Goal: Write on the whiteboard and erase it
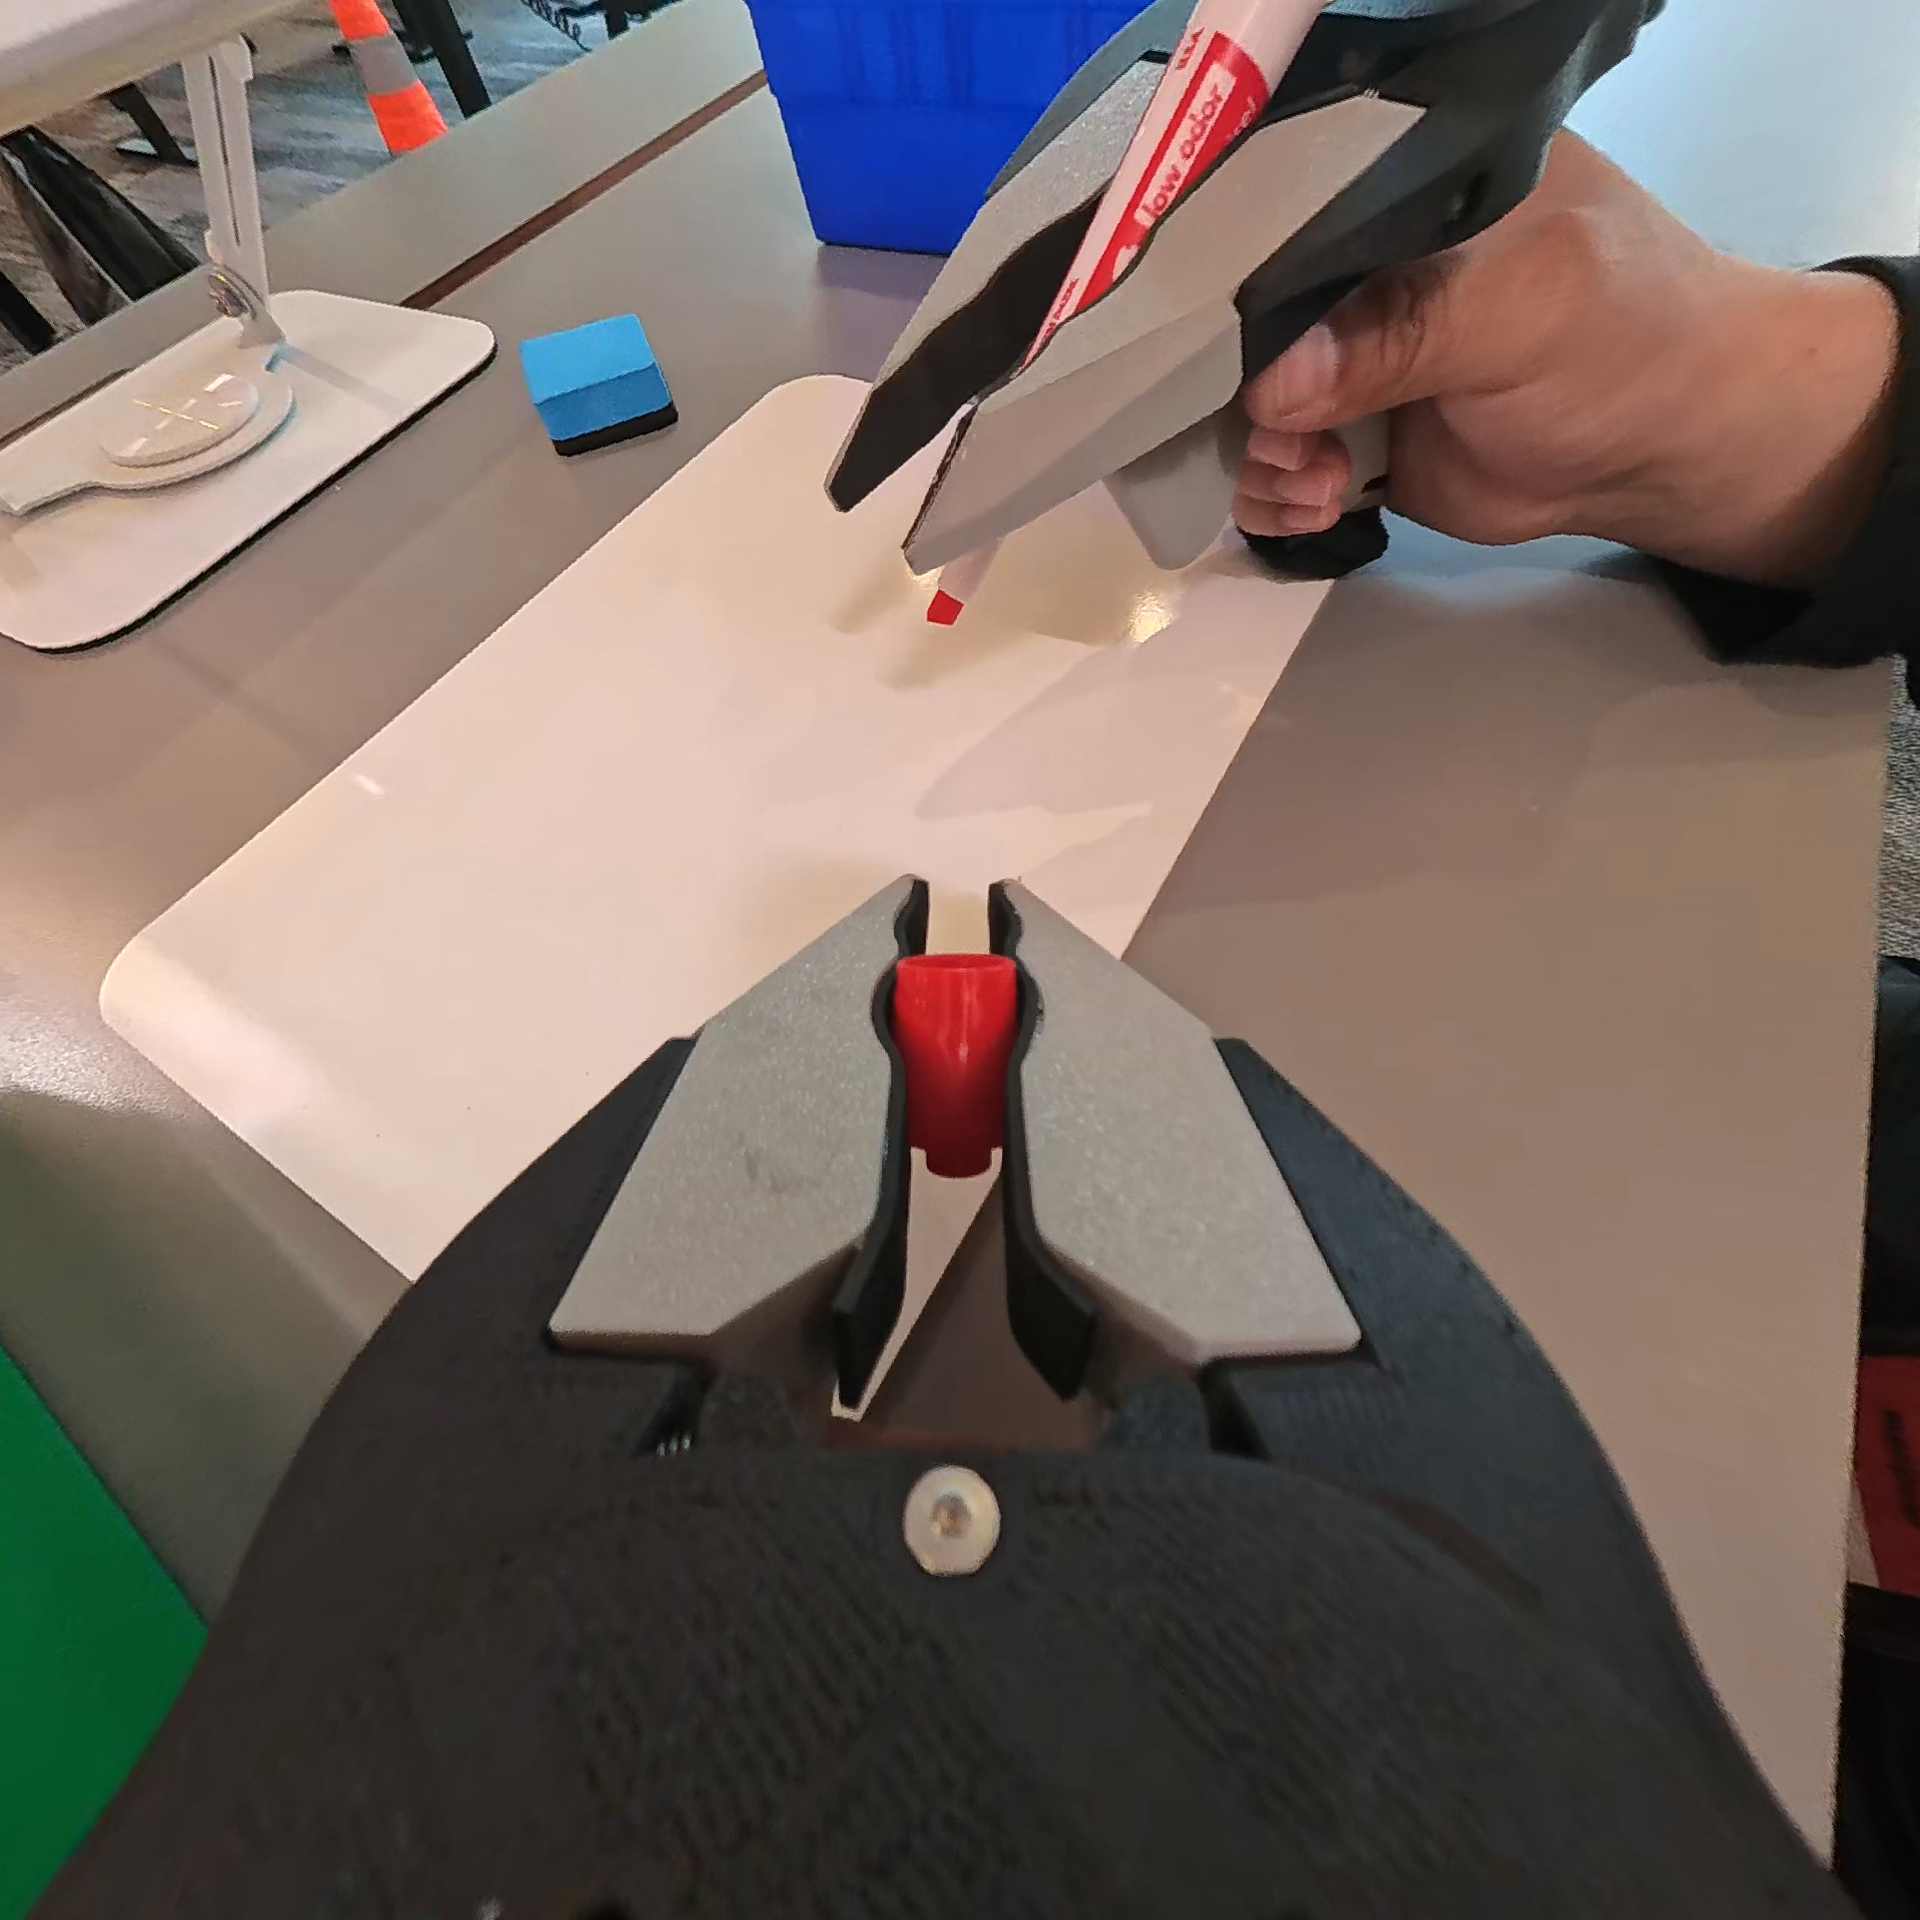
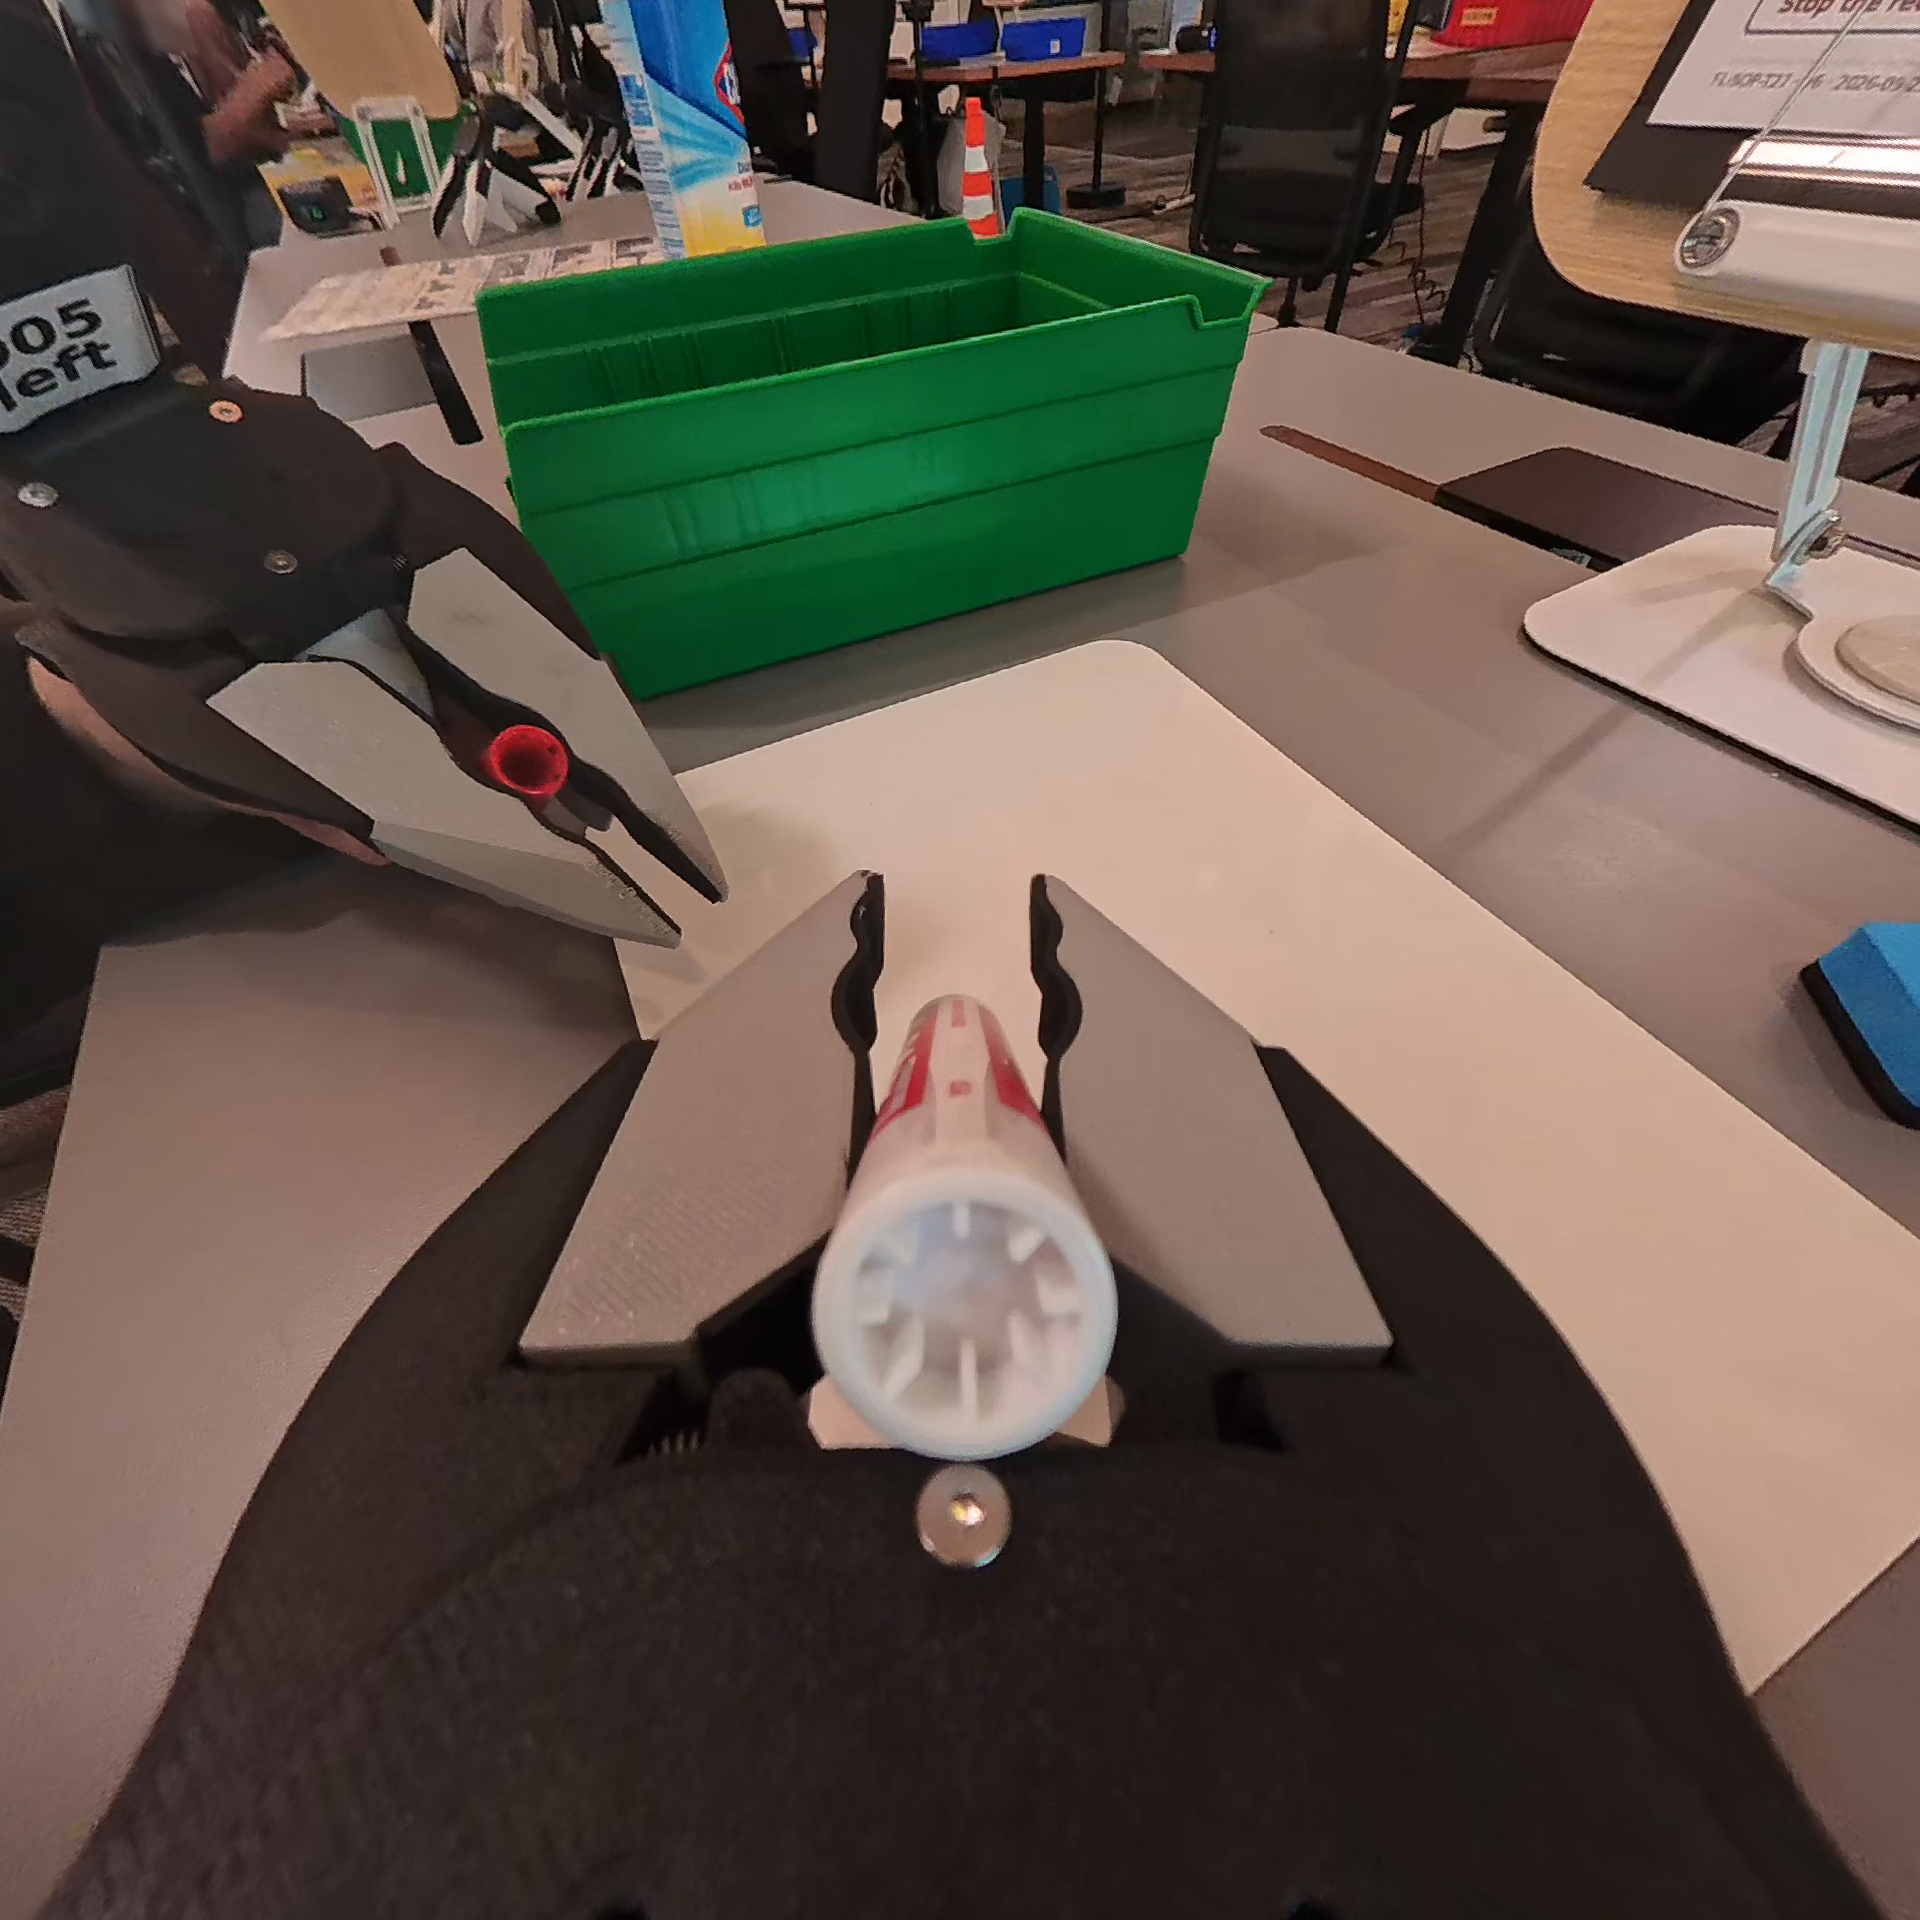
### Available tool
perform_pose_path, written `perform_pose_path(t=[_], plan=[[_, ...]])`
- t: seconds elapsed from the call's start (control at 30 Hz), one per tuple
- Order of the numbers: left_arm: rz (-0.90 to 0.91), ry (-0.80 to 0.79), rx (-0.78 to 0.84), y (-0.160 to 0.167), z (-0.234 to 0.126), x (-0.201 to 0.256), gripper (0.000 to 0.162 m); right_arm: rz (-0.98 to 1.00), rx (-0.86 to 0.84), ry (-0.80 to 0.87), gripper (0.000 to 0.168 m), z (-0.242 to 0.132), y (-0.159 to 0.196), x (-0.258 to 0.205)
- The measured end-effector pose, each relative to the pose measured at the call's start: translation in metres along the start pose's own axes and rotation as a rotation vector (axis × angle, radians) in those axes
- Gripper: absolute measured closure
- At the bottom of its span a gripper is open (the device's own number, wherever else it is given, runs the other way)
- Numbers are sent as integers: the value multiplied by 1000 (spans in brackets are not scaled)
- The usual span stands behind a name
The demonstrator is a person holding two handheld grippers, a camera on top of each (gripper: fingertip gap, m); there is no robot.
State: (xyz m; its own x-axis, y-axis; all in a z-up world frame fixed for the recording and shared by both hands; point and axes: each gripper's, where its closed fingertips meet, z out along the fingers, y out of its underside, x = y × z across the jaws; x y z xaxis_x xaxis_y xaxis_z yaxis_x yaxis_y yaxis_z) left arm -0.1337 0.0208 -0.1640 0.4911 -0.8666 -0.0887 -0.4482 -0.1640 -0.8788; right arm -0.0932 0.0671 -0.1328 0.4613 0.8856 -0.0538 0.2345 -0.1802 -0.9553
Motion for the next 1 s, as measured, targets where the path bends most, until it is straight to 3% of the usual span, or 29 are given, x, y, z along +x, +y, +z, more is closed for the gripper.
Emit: perform_pose_path(t=[0.3, 0.63, 0.8, 1.0], plan=[[-29, -23, -99, 19, -6, -2, 153, 97, -30, -65, 142, 8, -1, -3], [-92, -97, -142, 36, -32, -26, 153, 67, -150, -146, 142, 68, -24, -4], [-62, -238, -218, 59, -55, -47, 152, 62, -159, -164, 142, 94, -29, -2], [-122, -263, -235, 71, -58, -56, 152, 91, -119, -163, 142, 91, -29, 0]])
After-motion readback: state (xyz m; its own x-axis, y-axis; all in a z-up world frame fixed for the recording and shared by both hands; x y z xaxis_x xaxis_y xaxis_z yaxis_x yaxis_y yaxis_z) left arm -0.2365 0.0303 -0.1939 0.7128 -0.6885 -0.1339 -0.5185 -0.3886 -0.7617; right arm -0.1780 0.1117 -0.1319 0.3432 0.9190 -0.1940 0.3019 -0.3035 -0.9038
